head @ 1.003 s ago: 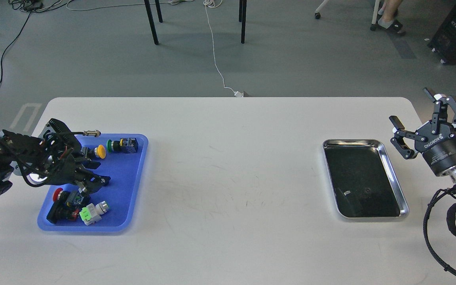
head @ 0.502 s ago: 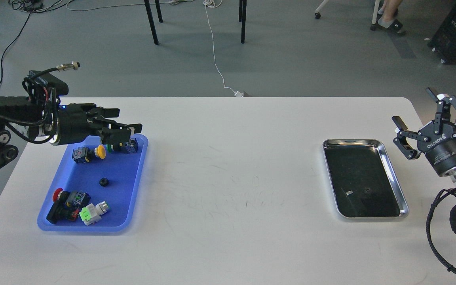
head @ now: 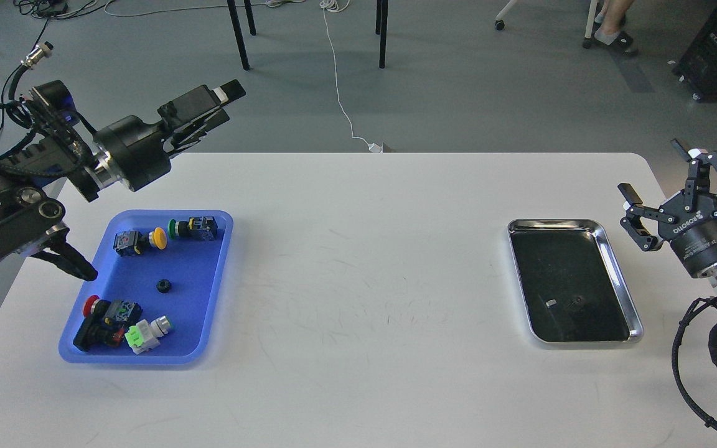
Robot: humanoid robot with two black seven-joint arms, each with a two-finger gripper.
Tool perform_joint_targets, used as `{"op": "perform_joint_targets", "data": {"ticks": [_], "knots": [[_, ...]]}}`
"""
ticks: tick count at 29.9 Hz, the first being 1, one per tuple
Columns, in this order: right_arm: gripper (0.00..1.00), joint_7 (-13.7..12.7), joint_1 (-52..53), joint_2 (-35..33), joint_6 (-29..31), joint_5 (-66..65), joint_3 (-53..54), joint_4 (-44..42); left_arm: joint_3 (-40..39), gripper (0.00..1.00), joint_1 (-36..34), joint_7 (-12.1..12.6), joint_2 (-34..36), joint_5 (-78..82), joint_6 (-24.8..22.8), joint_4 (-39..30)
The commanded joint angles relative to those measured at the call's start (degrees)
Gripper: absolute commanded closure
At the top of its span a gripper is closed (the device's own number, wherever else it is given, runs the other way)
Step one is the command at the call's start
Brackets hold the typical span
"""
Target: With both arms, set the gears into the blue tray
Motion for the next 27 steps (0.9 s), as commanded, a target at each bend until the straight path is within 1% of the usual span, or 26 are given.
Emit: {"op": "perform_joint_targets", "data": {"ticks": [1, 5, 10, 13, 15, 19, 27], "knots": [[0.01, 0.0, 0.09, -0.09, 0.0, 0.0, -0.11, 0.13, -6.13, 0.02, 3.04, -0.01, -4.26, -5.94, 0.0, 0.44], [0.01, 0.0, 0.53, 0.0, 0.0, 0.0, -0.2, 0.04, -12.57, 0.02, 6.82, -0.01, -9.46, -12.21, -0.52, 1.5], [0.01, 0.0, 0.53, 0.18, 0.0, 0.0, -0.2, -0.05, -20.31, 0.02, 12.1, -0.01, -14.82, -15.38, -0.97, 2.91], [0.01, 0.0, 0.53, 0.35, 0.0, 0.09, -0.11, -0.05, -23.48, 0.02, 14.56, 2.31, -17.64, -15.38, -1.49, 4.14], [0.01, 0.0, 0.53, 0.53, 0.0, 0.09, -0.02, -0.13, -25.58, 0.02, 16.41, 3.9, -19.22, -15.47, -2.81, 4.23], [0.01, 0.0, 0.53, 0.7, 0.0, 0.09, -0.11, -0.05, -27.35, 0.02, 19.05, 4.52, -21.33, -15.47, -4.65, 4.23], [0.01, 0.0, 0.44, 0.79, 0.0, 0.09, -0.11, -0.05, -27.44, 0.02, 19.31, 4.96, -21.87, -15.47, -5.19, 4.23]]}}
